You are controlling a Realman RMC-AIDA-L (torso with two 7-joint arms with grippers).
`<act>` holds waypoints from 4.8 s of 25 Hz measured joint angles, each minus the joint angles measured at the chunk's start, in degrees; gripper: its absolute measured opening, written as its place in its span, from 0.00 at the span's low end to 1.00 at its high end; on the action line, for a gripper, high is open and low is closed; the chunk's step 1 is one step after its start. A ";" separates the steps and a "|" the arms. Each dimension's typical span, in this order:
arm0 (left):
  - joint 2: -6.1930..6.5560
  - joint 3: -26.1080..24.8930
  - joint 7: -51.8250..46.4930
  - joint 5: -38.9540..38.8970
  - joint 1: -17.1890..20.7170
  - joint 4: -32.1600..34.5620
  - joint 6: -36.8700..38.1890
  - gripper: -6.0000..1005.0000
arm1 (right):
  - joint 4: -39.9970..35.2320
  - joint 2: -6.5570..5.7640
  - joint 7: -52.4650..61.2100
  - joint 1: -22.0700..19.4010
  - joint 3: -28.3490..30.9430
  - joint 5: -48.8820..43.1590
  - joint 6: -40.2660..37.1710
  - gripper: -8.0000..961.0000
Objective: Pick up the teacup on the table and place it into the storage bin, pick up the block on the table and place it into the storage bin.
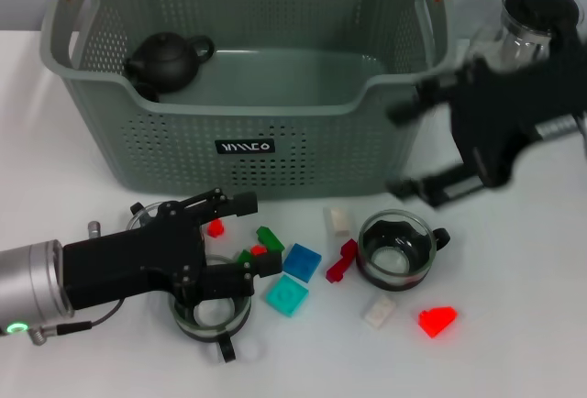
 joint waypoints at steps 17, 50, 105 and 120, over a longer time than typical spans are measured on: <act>-0.09 0.52 2.33 1.07 0.26 -0.29 -0.30 0.87 | 3.37 0.64 -0.31 1.70 -12.14 -17.30 -0.84 0.85; -0.79 -1.42 2.93 1.59 1.00 -1.20 -1.06 0.87 | 20.60 1.03 -1.85 8.63 -33.07 -21.88 15.86 0.85; -0.63 -2.19 3.00 1.77 2.37 -1.17 -1.41 0.87 | 24.25 1.06 3.76 9.78 -35.10 -21.92 20.03 0.11; -0.26 -2.79 3.03 2.27 3.69 -0.45 -0.79 0.87 | 8.48 0.90 5.84 9.67 -23.17 -16.85 2.20 0.06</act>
